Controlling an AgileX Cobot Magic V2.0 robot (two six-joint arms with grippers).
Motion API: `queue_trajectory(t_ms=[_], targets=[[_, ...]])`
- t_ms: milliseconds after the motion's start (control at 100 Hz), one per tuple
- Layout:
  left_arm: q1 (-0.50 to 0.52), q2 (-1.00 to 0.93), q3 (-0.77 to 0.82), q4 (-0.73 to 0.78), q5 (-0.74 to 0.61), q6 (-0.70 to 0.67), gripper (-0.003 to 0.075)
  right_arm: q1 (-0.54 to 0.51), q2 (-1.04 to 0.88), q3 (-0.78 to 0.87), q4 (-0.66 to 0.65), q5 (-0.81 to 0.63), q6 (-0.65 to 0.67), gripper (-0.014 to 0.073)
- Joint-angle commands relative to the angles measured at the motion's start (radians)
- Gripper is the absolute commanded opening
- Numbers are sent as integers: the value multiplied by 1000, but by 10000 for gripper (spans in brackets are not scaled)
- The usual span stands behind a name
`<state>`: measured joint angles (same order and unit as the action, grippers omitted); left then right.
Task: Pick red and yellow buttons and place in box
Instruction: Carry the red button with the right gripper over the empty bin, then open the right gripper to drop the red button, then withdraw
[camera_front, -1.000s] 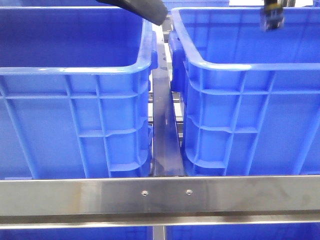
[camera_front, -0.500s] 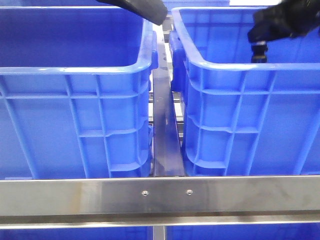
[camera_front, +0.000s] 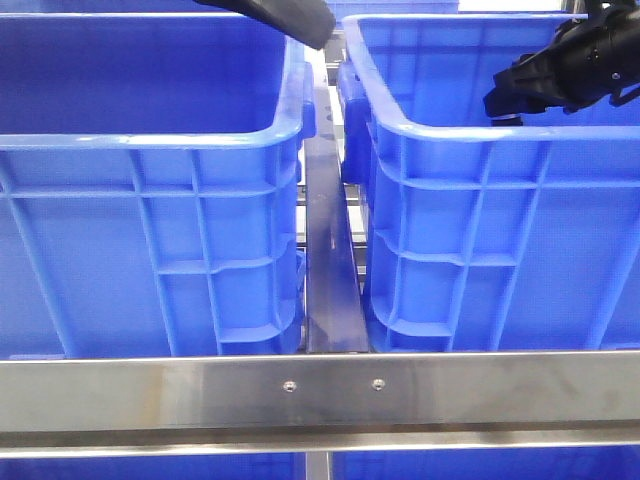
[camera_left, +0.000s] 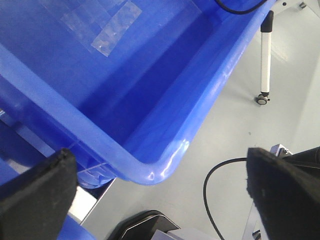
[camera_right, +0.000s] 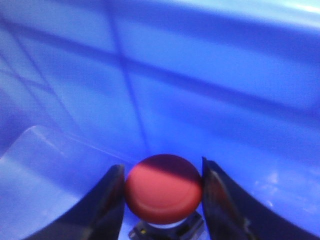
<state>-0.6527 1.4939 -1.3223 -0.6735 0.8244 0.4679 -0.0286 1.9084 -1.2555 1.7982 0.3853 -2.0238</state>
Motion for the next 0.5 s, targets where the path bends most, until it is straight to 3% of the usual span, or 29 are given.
queue_trajectory(t_ms=[0, 150, 350, 490], targets=[[-9, -38, -32, -49, -37, -1, 641, -6, -47, -31, 120, 48, -15, 257], [-9, -38, -32, -49, -37, -1, 641, -6, -47, -31, 120, 36, -15, 276], [-9, -38, -32, -49, -37, -1, 641, -7, -47, -31, 120, -24, -14, 507], [-9, -38, -32, -49, -37, -1, 641, -7, -48, -31, 120, -43, -14, 543]])
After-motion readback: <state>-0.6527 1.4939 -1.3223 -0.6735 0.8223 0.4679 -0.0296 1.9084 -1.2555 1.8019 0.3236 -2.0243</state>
